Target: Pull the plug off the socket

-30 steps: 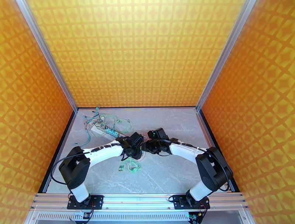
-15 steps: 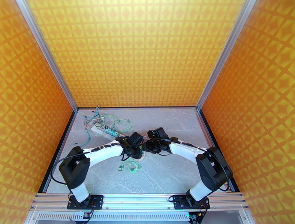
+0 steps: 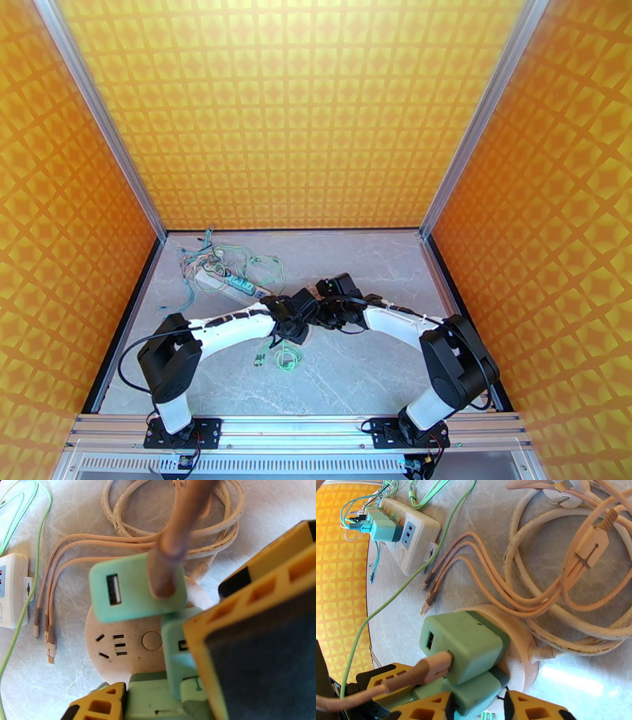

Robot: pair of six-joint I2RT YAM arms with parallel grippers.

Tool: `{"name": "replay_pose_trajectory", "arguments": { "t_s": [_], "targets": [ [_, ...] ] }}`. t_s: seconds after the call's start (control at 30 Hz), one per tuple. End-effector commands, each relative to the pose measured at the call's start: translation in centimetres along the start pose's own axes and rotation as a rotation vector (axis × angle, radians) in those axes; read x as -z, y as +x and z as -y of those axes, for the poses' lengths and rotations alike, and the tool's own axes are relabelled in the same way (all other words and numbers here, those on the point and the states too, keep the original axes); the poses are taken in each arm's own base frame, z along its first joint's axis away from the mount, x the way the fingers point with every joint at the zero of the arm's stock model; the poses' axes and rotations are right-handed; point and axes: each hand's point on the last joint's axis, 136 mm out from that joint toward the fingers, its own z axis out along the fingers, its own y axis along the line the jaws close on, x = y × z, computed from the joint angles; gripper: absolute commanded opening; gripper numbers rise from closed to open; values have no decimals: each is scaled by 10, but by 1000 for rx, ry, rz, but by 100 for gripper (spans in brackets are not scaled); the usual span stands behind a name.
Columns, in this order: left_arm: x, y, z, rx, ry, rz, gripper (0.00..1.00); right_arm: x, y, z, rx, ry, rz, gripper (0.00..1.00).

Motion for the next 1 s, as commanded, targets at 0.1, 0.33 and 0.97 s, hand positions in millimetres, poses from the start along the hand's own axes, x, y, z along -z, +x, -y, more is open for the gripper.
{"name": "replay_pose_trajectory", "arguments": {
  "t_s": [0.1,0.33,0.97],
  "targets": [
    [29,-20,20,74,197,102,9,-14,45,68,-85,249,-104,38],
    [45,-24,-2,203,302,149,9,-12,48,71,-82,261,-108,38],
    [27,-18,28,4,152,66,7,-18,55,64,-26,291,-136,38]
  ]
}}
